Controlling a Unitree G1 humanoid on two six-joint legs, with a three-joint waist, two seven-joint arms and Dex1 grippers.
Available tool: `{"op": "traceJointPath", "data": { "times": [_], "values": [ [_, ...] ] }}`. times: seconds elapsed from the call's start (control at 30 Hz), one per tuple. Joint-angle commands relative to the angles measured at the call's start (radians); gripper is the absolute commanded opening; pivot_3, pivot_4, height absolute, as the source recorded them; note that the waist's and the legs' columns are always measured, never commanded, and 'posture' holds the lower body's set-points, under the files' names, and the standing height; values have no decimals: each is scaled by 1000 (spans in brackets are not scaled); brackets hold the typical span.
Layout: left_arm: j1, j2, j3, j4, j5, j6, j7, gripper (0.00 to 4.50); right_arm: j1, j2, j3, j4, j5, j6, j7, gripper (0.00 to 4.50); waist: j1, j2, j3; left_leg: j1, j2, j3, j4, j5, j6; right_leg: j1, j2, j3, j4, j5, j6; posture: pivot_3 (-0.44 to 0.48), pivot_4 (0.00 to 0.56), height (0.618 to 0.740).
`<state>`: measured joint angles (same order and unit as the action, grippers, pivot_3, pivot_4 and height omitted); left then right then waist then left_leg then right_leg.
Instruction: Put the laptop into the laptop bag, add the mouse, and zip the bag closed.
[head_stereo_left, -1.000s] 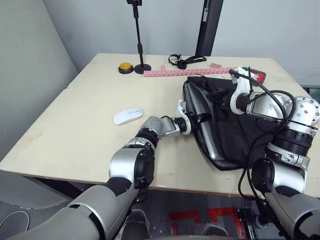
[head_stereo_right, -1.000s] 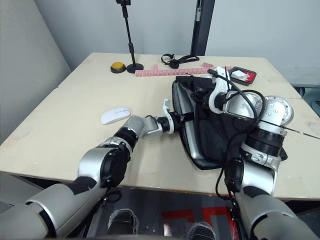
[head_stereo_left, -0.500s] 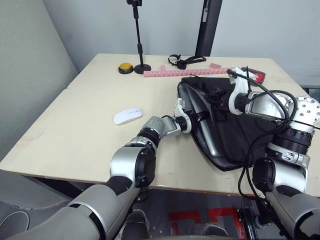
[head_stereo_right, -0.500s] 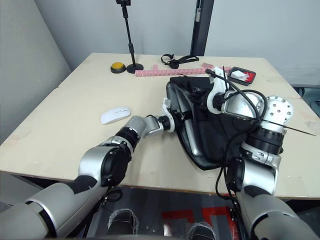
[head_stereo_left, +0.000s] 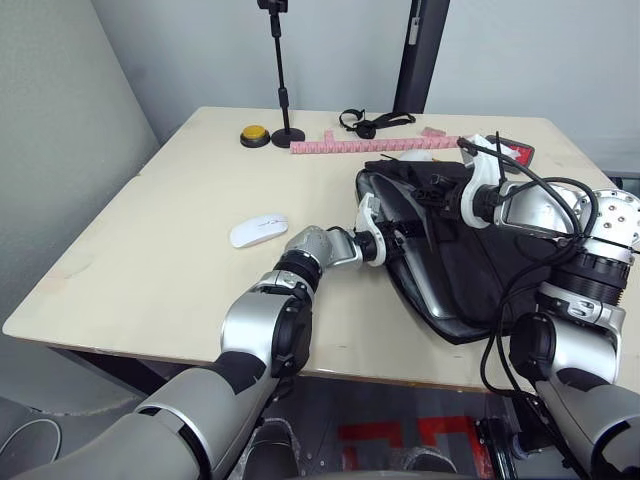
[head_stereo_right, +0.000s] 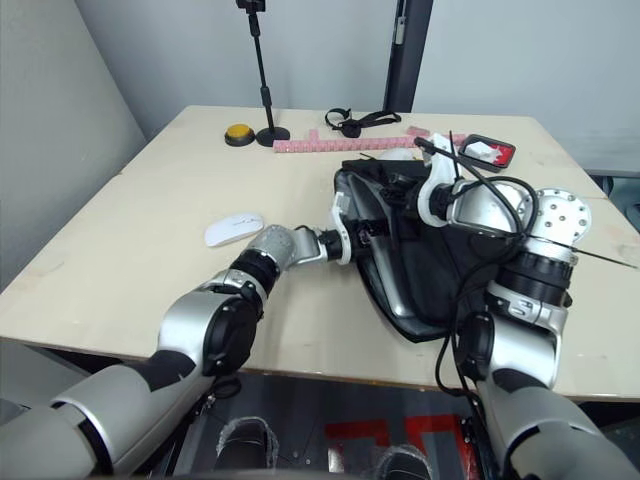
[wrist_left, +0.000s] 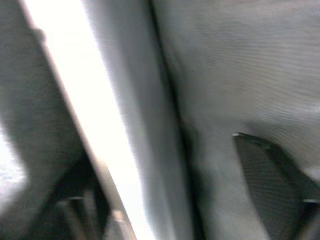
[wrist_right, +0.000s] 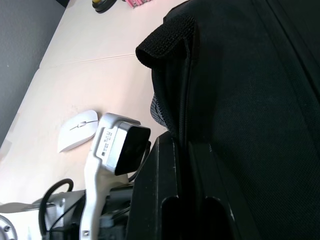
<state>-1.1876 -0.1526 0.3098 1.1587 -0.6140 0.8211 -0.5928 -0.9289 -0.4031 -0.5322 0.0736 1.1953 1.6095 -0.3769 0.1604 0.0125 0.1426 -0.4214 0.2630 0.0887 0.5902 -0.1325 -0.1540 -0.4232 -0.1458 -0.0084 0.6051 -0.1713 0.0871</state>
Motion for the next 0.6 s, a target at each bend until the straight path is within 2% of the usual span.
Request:
{"op": "traceJointPath", "data": {
  "times": [0.03,0.43,0.6],
  "values": [
    [-18,-56,-10,-115,-17,63,-16,4476,-24,-26,-8,2,-35,5,25,0,0,0,0,0,0,0,0,0,0,0,0,0,0,0,0,0,150,740],
    [109,194,8,-549,-95,472,66,4476,-33,-41,-7,16,-176,5,141,0,-6,0,0,0,0,0,0,0,0,0,0,0,1,0,0,0,150,740],
    [161,224,89,-664,-170,637,122,4476,-39,-42,-1,15,-224,5,189,0,-5,0,0,0,0,0,0,0,0,0,0,0,0,0,0,0,150,740]
  ]
}}
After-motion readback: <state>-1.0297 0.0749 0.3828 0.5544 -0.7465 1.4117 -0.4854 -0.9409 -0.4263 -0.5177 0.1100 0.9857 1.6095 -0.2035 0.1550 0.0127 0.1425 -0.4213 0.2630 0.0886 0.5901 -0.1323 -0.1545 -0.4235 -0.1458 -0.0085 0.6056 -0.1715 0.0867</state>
